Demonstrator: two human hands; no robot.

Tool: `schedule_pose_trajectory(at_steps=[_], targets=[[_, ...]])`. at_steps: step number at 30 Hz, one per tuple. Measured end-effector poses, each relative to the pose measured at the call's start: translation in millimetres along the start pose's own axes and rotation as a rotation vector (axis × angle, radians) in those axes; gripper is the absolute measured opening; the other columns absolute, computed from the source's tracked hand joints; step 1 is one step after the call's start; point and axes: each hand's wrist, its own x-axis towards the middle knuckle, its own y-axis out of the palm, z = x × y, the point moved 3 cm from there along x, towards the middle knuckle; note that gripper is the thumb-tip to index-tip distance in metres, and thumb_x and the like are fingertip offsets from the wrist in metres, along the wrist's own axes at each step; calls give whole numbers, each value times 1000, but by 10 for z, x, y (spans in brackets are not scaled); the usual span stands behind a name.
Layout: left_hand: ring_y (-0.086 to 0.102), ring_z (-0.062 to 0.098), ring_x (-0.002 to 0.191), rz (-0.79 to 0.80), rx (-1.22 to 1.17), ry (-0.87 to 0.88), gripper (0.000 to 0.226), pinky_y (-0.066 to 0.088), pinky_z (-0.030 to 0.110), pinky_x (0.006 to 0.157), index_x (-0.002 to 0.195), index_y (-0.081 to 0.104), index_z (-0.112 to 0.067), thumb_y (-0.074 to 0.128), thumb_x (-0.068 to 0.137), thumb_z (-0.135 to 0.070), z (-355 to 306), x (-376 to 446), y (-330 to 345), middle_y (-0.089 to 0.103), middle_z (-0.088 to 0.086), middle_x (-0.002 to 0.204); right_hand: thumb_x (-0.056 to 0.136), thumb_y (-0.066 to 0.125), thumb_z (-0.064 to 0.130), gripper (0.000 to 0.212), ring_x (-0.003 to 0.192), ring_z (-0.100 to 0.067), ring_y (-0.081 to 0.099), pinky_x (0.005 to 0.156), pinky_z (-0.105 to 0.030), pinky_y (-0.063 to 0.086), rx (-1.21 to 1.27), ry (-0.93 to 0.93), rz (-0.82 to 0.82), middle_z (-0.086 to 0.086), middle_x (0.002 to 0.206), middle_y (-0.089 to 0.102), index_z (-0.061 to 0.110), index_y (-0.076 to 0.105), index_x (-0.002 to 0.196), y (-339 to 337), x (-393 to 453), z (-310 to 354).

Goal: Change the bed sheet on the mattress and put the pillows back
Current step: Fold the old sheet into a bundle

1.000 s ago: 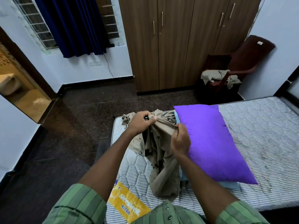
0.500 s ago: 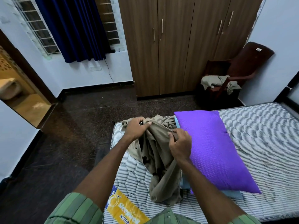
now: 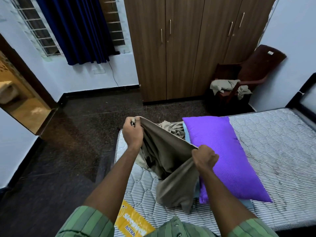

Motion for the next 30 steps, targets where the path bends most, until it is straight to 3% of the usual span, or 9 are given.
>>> schedule_pose_trajectory(at_steps=[3,5,8,11,16,20,25,27,30], targets=[[66,26,92,28,158,-160,26,47,34,74,106,59,-20,69,92,-39,151,159,-111,68,-1,94,82,55,20,26,93,-38,65,81,-39,51,268,30,-44,-14,100,72,11,75,95,17,90,-219],[65,25,97,205,365,-187,67,52,37,85,133,44,-21,81,79,-37,209,156,-97,65,0,106,83,51,25,25,84,-33,62,71,-37,45,479,-70,35,-9,89,72,10,71,83,5,101,-167],[63,15,89,651,464,138,101,56,35,85,144,32,-32,94,64,-39,118,-165,198,62,-7,105,79,48,38,27,74,-19,54,70,-42,41,711,-284,210,5,69,58,15,54,67,-47,0,192],[66,8,90,1014,496,421,82,55,29,83,140,45,-43,87,71,-40,63,-588,529,69,-13,106,81,56,33,16,72,-12,60,71,-42,49,647,-580,319,5,72,65,19,61,75,-85,-164,576],[69,25,95,894,722,601,13,49,33,69,95,71,-26,62,85,-27,-36,-600,607,74,-2,93,80,59,42,13,67,-8,60,63,-35,49,465,-627,211,13,68,64,33,60,70,-191,-187,632],[67,29,102,692,712,597,14,44,34,73,94,72,-23,58,90,-23,-154,-449,426,75,2,102,81,46,32,13,83,-26,64,71,-40,53,307,-566,196,7,78,64,24,57,83,-84,-144,515],[62,30,72,293,309,273,16,40,38,59,70,52,-16,50,84,-23,-178,-41,121,64,0,68,96,44,21,21,94,-34,64,74,-35,44,194,-76,58,-10,103,70,18,65,101,-74,-65,-35],[51,17,55,295,203,271,28,34,37,53,62,49,-21,53,89,-27,-196,69,44,50,-7,53,93,48,22,16,90,-35,64,71,-34,45,247,-49,48,-11,100,71,17,63,91,-73,-33,-186],[51,10,51,501,354,491,36,41,35,51,64,58,-21,54,92,-45,-300,12,94,54,-8,53,82,68,25,14,93,-20,64,75,-30,46,474,-331,111,1,98,67,22,67,96,-130,-101,73]])
